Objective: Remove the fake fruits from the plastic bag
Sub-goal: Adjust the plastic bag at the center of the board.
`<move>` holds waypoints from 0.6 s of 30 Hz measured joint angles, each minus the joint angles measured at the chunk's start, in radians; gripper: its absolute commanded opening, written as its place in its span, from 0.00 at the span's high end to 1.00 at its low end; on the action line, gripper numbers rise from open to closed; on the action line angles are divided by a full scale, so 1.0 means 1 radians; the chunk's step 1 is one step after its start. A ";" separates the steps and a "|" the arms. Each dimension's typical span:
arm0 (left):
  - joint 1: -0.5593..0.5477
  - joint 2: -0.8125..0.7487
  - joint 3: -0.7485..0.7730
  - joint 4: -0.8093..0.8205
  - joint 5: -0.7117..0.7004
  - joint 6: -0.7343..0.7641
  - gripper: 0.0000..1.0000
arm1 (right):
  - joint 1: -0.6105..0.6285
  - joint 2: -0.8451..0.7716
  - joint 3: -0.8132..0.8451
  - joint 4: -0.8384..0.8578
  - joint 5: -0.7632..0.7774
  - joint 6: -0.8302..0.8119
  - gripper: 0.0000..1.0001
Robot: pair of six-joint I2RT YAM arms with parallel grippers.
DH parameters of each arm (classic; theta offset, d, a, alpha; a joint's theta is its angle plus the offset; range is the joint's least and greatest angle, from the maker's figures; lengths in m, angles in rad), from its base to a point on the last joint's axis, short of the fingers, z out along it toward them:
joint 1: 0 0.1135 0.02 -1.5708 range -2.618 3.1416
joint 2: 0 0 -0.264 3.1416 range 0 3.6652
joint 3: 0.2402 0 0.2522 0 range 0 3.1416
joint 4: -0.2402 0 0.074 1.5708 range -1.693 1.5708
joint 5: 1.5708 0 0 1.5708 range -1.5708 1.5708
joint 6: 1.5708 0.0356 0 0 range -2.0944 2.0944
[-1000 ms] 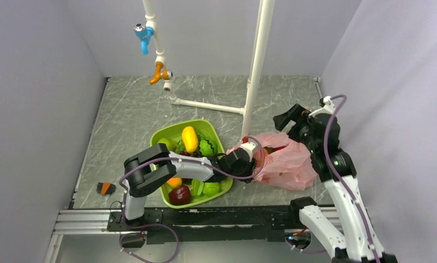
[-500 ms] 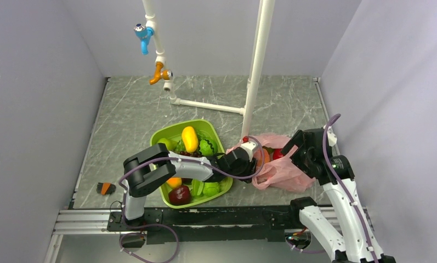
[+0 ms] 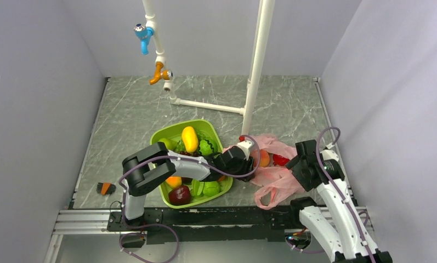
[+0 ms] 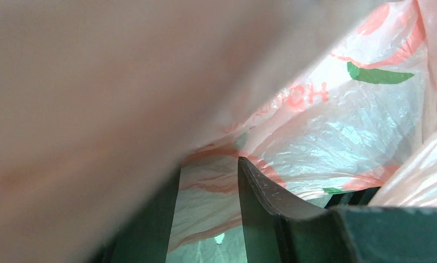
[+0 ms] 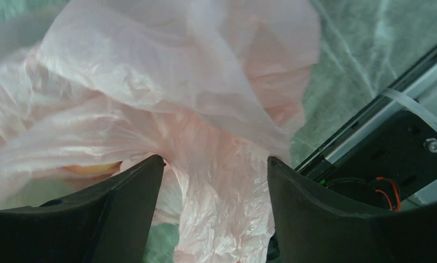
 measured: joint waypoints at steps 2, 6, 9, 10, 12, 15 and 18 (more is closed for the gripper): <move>0.010 -0.006 -0.020 0.028 0.008 -0.011 0.51 | -0.005 -0.023 0.002 -0.033 0.050 0.046 0.36; 0.025 -0.016 -0.051 0.063 0.023 -0.030 0.51 | -0.021 -0.059 0.028 -0.082 0.127 0.092 0.31; 0.028 -0.019 -0.057 0.070 0.031 -0.036 0.51 | -0.032 -0.077 0.057 -0.069 0.126 0.036 0.23; 0.028 -0.019 -0.057 0.071 0.035 -0.036 0.51 | -0.032 -0.080 0.074 -0.063 0.117 0.001 0.22; 0.029 -0.019 -0.057 0.071 0.040 -0.036 0.51 | -0.032 -0.084 0.147 -0.031 0.060 -0.121 0.24; 0.030 -0.019 -0.057 0.071 0.050 -0.037 0.51 | -0.032 -0.100 0.287 0.078 -0.072 -0.288 0.25; 0.031 -0.019 -0.055 0.071 0.057 -0.036 0.51 | -0.032 -0.122 0.349 0.200 -0.204 -0.380 0.30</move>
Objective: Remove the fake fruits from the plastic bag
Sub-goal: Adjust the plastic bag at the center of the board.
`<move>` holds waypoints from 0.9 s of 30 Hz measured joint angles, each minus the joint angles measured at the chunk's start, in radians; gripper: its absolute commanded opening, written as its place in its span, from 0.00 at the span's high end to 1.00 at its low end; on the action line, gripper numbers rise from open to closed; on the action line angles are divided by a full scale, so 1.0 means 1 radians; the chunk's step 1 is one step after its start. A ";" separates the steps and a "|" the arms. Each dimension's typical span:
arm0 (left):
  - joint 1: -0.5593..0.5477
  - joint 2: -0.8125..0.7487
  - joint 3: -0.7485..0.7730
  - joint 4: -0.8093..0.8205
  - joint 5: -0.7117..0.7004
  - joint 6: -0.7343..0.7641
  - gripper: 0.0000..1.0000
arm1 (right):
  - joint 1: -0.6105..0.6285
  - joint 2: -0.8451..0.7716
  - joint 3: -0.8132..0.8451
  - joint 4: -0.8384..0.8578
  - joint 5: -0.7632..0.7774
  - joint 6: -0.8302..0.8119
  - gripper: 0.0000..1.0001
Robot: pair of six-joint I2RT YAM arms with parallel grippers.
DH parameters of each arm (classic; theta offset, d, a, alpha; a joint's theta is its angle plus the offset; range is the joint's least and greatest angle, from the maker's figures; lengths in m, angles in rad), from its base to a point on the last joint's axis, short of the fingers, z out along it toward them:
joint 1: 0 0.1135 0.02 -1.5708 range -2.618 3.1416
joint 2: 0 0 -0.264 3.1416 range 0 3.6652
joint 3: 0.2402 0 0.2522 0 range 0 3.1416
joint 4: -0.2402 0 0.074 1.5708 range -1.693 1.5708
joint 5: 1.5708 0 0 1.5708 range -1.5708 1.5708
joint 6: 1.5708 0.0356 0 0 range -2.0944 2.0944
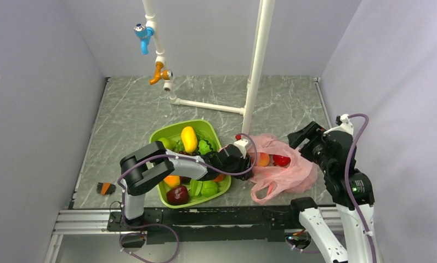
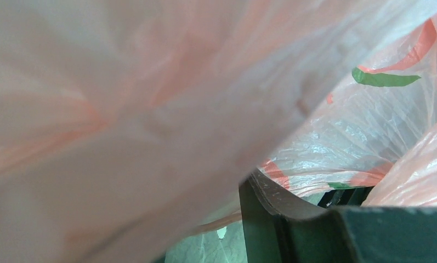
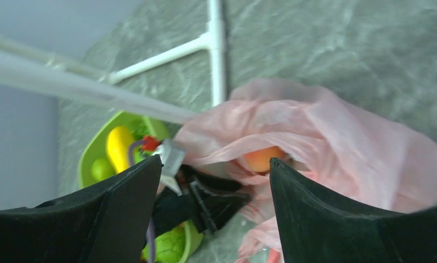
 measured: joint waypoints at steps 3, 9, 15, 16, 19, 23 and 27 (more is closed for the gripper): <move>0.000 0.000 0.004 -0.001 0.005 0.000 0.51 | 0.000 0.019 -0.022 0.080 -0.124 -0.013 0.38; 0.001 0.000 0.004 0.001 0.013 -0.002 0.50 | 0.000 0.115 -0.246 0.100 -0.224 0.061 0.45; 0.001 0.000 0.004 0.001 0.015 -0.003 0.50 | -0.026 0.166 -0.331 -0.054 -0.029 0.215 0.50; 0.001 0.000 0.004 0.002 0.015 -0.003 0.50 | -0.050 0.188 -0.332 -0.067 0.001 0.237 0.50; 0.001 0.000 0.004 0.002 0.015 -0.002 0.50 | -0.143 0.244 -0.343 -0.089 0.079 0.278 0.51; 0.001 -0.013 0.004 -0.005 0.019 0.002 0.49 | -0.229 0.308 -0.364 -0.098 0.138 0.310 0.50; -0.002 -0.051 0.010 -0.042 0.040 0.036 0.47 | -0.243 0.319 -0.415 -0.054 0.132 0.310 0.50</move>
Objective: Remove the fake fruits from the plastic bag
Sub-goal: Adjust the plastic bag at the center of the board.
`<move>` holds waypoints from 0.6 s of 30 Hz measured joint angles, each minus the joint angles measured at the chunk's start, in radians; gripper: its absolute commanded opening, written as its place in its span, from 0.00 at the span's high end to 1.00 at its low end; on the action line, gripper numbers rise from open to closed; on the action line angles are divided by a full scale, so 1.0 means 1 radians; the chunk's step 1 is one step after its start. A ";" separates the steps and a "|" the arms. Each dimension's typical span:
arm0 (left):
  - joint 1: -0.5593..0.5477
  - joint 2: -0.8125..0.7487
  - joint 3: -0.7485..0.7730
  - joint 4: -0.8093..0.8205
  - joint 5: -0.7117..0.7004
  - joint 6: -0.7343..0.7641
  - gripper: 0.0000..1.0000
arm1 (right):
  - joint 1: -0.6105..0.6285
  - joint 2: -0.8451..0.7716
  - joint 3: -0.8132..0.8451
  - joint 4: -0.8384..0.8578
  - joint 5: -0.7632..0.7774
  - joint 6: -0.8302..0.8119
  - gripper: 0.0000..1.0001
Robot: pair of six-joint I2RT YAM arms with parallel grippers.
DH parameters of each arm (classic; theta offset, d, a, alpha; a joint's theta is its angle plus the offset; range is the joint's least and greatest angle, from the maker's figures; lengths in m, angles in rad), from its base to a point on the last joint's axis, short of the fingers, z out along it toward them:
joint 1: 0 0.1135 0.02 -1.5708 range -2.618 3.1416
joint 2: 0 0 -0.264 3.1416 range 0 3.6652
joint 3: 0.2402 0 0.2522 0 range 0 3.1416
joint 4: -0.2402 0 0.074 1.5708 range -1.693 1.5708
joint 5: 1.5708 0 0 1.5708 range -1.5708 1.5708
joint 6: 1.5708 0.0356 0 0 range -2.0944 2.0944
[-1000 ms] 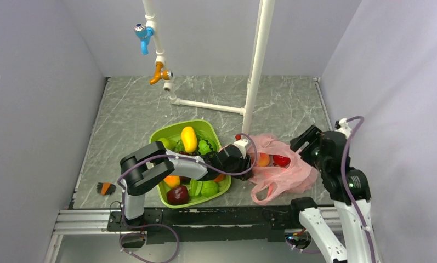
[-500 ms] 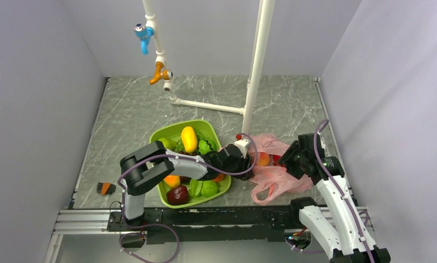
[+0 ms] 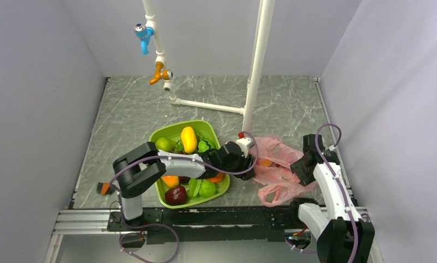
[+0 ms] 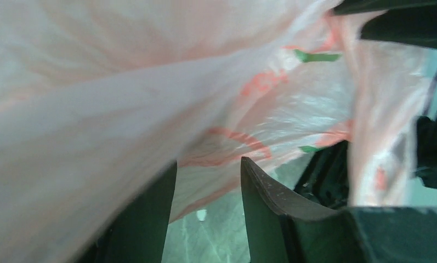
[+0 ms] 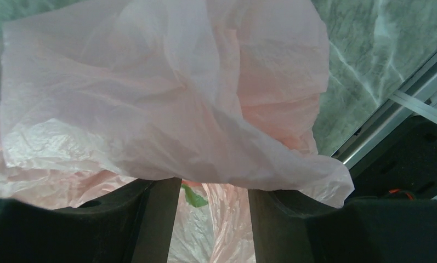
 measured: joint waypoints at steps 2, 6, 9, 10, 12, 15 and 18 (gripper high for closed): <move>-0.006 -0.025 0.027 -0.046 0.016 0.032 0.45 | -0.002 0.011 -0.023 0.015 -0.021 -0.004 0.50; -0.040 -0.060 0.147 -0.135 0.048 0.127 0.42 | -0.004 -0.032 -0.039 0.060 -0.109 -0.074 0.46; -0.068 -0.068 0.253 -0.171 0.069 0.188 0.42 | -0.004 -0.113 -0.037 0.072 -0.131 -0.109 0.45; -0.076 -0.067 0.283 -0.178 0.073 0.207 0.44 | -0.004 -0.133 -0.031 0.067 -0.130 -0.116 0.45; -0.086 -0.058 0.343 -0.197 0.076 0.237 0.48 | -0.004 -0.149 -0.011 0.057 -0.127 -0.121 0.45; -0.095 -0.005 0.442 -0.229 0.058 0.297 0.49 | -0.004 -0.156 0.006 0.058 -0.122 -0.122 0.45; -0.103 0.064 0.513 -0.261 -0.002 0.360 0.51 | -0.004 -0.156 0.006 0.055 -0.123 -0.121 0.46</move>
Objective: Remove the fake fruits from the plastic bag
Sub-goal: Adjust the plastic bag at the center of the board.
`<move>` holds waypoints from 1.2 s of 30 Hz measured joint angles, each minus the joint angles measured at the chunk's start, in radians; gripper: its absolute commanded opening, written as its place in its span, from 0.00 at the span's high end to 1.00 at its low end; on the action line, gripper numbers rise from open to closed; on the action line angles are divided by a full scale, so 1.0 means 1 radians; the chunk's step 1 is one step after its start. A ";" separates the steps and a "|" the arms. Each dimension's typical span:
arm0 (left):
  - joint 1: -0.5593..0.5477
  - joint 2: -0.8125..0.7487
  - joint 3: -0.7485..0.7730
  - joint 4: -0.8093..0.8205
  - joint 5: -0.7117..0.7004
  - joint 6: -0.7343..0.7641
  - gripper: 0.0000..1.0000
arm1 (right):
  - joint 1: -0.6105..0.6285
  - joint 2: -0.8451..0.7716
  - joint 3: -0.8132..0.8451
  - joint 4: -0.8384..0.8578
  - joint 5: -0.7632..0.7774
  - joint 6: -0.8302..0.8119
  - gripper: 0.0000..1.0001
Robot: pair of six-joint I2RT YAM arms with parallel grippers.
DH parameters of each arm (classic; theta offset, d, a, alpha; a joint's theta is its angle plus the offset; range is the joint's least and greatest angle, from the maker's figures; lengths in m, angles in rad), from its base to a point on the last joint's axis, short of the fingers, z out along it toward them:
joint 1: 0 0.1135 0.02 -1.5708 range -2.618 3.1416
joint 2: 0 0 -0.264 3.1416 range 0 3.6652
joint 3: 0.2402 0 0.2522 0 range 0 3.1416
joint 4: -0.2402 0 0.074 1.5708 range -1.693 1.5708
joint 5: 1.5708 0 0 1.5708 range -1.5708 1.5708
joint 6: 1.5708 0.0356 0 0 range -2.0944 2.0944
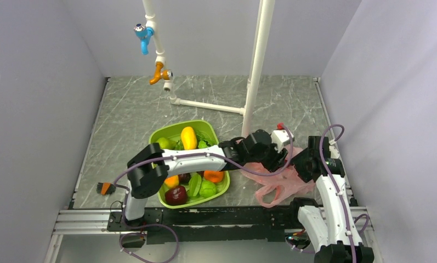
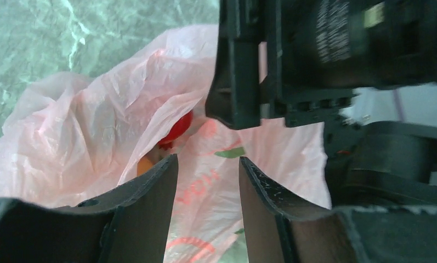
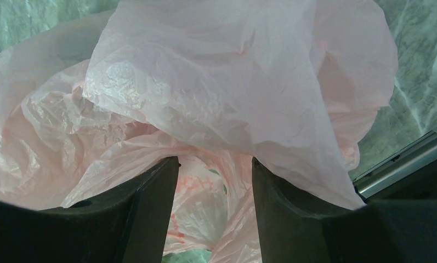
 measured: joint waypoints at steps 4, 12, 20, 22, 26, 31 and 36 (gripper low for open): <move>-0.015 0.095 0.061 -0.073 -0.076 0.072 0.55 | 0.000 -0.007 0.000 -0.002 0.002 0.000 0.46; -0.020 0.203 0.122 -0.174 -0.202 0.155 0.50 | 0.000 -0.014 0.000 -0.002 0.002 0.000 0.45; -0.020 0.303 0.257 -0.229 -0.333 0.190 0.40 | 0.000 -0.014 -0.002 0.002 -0.001 -0.004 0.45; -0.020 0.313 0.268 -0.244 -0.361 0.190 0.38 | 0.000 -0.014 -0.005 0.004 -0.003 -0.004 0.45; -0.020 0.325 0.270 -0.261 -0.425 0.190 0.34 | 0.000 -0.014 -0.014 0.007 -0.012 -0.005 0.45; -0.027 0.323 0.255 -0.245 -0.467 0.192 0.33 | 0.000 -0.012 -0.023 0.016 -0.028 -0.005 0.45; -0.032 0.297 0.246 -0.262 -0.498 0.186 0.30 | 0.000 -0.011 -0.043 0.026 -0.027 0.008 0.46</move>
